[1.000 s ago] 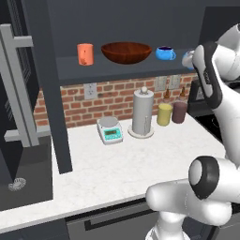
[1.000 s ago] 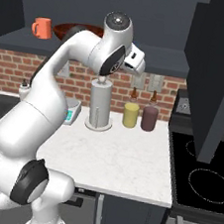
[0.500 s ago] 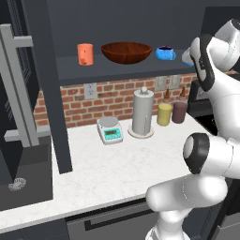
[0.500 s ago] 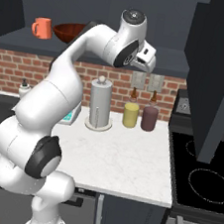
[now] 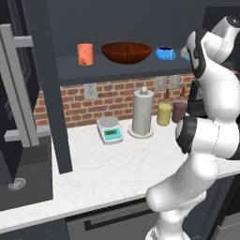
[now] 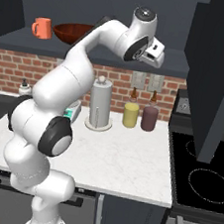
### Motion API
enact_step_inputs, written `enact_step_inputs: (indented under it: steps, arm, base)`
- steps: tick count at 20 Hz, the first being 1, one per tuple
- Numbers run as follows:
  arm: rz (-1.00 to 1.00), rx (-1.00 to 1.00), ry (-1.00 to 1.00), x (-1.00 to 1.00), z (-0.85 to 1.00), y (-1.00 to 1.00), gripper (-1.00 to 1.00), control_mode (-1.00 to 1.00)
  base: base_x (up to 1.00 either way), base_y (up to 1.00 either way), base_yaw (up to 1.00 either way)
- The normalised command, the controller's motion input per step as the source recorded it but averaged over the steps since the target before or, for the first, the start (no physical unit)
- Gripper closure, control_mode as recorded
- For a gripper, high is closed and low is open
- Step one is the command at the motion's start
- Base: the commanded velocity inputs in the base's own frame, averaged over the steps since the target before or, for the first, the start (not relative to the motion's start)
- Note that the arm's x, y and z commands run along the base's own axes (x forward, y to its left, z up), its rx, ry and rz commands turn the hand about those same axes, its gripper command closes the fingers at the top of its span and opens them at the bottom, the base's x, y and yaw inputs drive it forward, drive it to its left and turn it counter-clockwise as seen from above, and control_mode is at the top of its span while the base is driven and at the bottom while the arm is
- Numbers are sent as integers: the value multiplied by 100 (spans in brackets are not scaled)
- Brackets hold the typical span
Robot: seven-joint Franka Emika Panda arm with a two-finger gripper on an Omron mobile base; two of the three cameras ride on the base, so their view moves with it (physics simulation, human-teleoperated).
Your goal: Gather all objects into one cabinet and sort the glasses and bowls to opposite sides.
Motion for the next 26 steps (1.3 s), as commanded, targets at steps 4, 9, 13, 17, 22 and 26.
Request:
enact_step_inputs:
  steps: [4, 9, 13, 17, 22, 26]
  arm:
    - [0, 0, 0, 52, -15, -17, 100, -100]
    - [0, 0, 1, 38, -15, -7, 100, -100]
    - [0, 0, 3, 40, -13, -3, 100, -100]
    - [0, 0, 3, 39, -18, 0, 100, -100]
    - [0, 0, 5, 13, -40, 0, 100, -100]
    - [0, 0, 4, 6, -63, 0, -100, -100]
  base:
    - [0, 0, 0]
    - [0, 0, 0]
    - [0, 0, 0]
    - [0, 0, 0]
    - [0, 0, 0]
    - [0, 0, 0]
